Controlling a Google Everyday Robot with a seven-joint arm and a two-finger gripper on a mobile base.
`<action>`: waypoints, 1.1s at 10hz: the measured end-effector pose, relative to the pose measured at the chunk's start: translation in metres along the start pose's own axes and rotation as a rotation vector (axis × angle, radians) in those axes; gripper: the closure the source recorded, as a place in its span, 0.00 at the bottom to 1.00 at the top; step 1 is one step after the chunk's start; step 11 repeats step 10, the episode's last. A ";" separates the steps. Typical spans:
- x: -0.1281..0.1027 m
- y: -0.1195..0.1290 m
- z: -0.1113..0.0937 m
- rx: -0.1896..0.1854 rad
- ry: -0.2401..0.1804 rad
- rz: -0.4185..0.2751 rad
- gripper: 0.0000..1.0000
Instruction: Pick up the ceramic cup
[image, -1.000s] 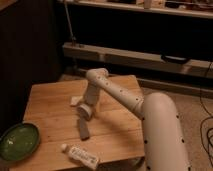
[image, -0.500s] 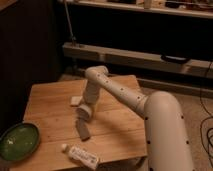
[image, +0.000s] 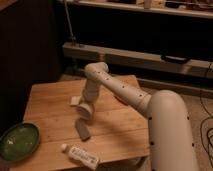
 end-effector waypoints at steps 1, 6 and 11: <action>-0.002 0.001 -0.003 -0.001 0.003 -0.004 1.00; -0.016 0.002 -0.021 0.003 0.028 -0.015 0.84; -0.024 0.004 -0.027 -0.001 0.043 -0.016 0.45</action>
